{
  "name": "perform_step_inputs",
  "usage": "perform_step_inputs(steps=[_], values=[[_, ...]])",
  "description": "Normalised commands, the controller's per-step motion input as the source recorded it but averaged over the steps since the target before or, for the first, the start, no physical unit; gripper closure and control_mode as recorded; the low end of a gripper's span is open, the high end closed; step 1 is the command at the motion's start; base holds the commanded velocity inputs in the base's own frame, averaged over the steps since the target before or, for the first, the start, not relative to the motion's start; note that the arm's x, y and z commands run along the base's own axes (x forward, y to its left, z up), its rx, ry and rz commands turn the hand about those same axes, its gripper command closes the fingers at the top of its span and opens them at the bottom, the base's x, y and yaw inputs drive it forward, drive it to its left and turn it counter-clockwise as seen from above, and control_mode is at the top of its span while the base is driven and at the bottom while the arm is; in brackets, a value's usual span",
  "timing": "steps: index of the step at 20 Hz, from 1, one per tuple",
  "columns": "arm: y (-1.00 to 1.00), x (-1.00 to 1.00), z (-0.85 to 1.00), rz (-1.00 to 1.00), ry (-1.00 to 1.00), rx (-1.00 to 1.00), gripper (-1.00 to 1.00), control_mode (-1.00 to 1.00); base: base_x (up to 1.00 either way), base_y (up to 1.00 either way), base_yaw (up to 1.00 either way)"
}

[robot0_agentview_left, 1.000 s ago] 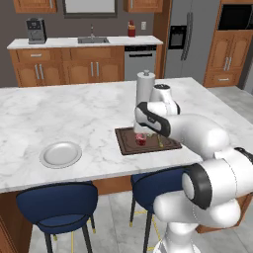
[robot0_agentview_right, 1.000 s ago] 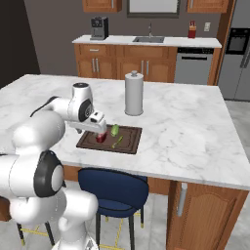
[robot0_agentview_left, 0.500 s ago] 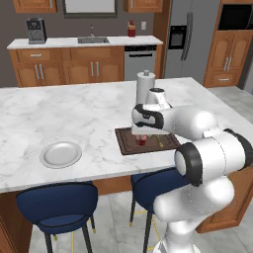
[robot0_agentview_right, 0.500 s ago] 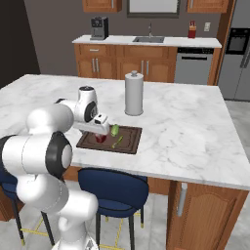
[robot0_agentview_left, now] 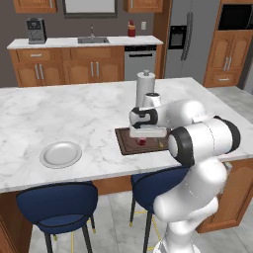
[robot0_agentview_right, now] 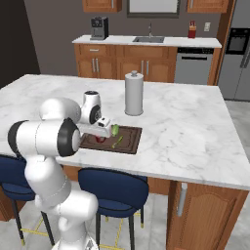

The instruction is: Create a steak meal by picking up the steak and asparagus from the tray and placing them on the plate. Leave the cucumber on the tray.

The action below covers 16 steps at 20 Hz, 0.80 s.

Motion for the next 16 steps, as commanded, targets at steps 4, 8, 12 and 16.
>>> perform_step_inputs(steps=[4,8,12,16], values=[[0.0,0.33,-0.2,0.0,0.08,0.0,-1.0,-1.0,0.0,0.0,0.0],[0.0,0.39,-0.28,0.0,0.07,0.0,-1.0,-1.0,0.0,0.0,0.0],[0.0,0.44,-0.29,0.0,0.05,0.0,-1.0,-1.0,0.0,0.0,0.0],[0.0,0.45,-0.25,0.0,0.04,0.0,-1.0,-1.0,0.0,0.0,0.0]])
